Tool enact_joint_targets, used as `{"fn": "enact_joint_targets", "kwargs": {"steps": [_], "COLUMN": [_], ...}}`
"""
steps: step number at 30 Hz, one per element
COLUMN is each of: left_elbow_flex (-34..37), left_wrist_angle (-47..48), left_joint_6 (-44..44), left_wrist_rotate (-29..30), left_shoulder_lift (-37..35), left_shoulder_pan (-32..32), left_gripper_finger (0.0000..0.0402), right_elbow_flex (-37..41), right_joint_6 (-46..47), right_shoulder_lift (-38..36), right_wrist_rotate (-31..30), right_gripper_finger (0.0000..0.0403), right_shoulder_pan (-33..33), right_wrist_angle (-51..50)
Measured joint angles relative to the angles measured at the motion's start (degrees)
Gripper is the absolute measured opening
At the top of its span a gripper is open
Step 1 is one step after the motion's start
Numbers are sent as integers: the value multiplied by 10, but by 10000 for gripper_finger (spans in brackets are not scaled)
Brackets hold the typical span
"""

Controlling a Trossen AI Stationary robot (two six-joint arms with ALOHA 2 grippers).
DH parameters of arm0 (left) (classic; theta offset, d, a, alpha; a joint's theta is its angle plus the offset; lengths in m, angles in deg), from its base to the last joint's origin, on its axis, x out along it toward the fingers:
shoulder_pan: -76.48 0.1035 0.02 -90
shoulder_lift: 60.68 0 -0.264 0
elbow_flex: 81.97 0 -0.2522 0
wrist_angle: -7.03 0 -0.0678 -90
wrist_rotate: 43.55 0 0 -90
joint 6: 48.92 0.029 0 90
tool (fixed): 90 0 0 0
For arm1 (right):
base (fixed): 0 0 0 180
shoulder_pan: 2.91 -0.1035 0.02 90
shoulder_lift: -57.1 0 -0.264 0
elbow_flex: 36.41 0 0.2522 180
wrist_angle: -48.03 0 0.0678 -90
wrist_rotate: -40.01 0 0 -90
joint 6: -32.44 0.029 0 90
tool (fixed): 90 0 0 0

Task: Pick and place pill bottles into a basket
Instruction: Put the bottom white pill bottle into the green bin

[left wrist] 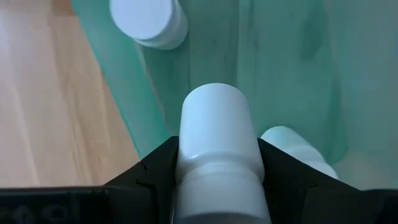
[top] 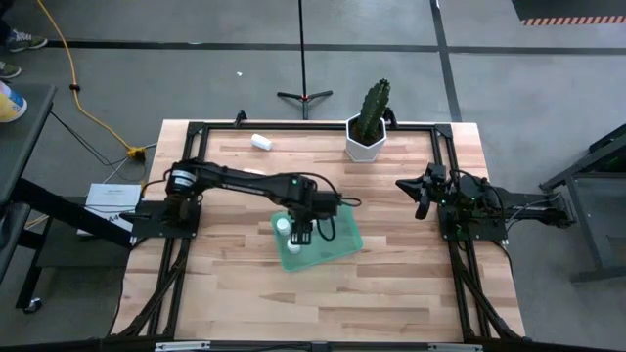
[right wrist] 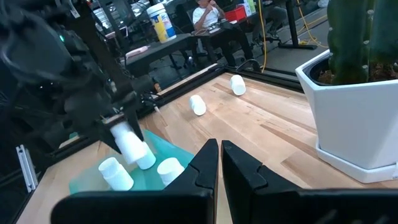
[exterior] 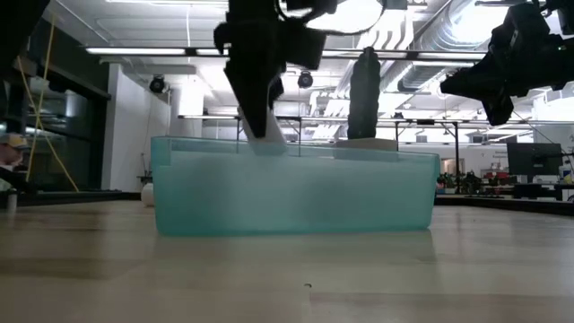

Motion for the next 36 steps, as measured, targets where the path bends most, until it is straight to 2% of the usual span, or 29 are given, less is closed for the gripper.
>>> {"fn": "enact_joint_targets", "kwargs": {"steps": [9,17,24,36], "left_elbow_flex": [-1,-1,0,0], "left_wrist_angle": [3,29,36,35], "left_joint_6": [22,37,102,122], "left_wrist_rotate": [-1,5,7,-5], "left_shoulder_lift": [42,42,42,44], "left_shoulder_pan": [8,23,27,31], "left_gripper_finger": [210,210,210,210], "right_elbow_flex": [0,0,0,0], "right_joint_6": [0,0,0,0], "right_shoulder_lift": [0,0,0,0], "right_wrist_rotate": [0,0,0,0], "right_gripper_finger": [12,12,12,12], "right_shoulder_pan": [0,0,0,0], "right_wrist_angle": [-1,-2,-2,-18]}}
